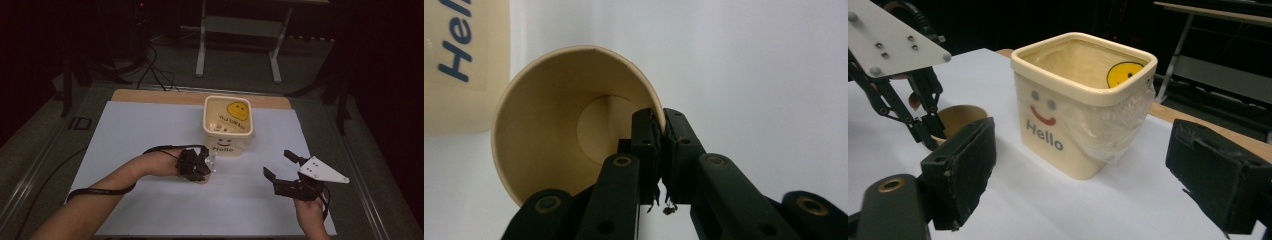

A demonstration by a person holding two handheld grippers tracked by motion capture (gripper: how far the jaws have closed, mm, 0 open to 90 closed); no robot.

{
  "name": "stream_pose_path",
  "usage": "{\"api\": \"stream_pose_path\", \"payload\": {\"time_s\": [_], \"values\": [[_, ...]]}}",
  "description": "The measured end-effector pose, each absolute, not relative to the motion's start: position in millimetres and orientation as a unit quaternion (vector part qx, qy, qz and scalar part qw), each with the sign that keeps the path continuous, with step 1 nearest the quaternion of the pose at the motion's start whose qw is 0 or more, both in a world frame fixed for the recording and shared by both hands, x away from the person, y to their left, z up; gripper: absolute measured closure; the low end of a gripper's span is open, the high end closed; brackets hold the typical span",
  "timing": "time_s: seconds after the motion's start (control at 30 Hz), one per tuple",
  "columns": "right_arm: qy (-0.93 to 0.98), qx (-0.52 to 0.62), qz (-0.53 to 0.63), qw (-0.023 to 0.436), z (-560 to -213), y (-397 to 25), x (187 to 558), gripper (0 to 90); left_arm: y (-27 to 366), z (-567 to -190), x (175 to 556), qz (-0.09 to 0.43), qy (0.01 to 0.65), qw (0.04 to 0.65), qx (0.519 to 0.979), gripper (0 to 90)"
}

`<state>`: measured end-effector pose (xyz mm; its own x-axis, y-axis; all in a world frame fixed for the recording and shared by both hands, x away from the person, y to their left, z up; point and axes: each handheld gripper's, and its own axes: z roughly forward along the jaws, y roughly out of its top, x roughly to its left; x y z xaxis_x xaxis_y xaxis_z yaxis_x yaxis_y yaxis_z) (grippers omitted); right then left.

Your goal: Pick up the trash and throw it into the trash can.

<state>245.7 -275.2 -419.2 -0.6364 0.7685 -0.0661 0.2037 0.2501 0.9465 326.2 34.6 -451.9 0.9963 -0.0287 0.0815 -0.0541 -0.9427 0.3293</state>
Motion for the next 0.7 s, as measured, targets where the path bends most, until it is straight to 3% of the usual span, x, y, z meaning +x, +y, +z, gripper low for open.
{"api": "stream_pose_path", "payload": {"time_s": [0.27, 0.7], "values": [[0.743, 0.328, 0.517, 0.272, -420.0, -275.3, 247.0, 12.8, 43.4, -445.7, 328.2, 0.051, -0.039, 0.201, 0.978, 88.6], [0.739, 0.331, 0.524, 0.265, -419.0, -276.5, 246.5, 12.8, 60.6, -419.4, 326.9, -0.005, -0.018, 0.247, 0.969, 89.2]]}}
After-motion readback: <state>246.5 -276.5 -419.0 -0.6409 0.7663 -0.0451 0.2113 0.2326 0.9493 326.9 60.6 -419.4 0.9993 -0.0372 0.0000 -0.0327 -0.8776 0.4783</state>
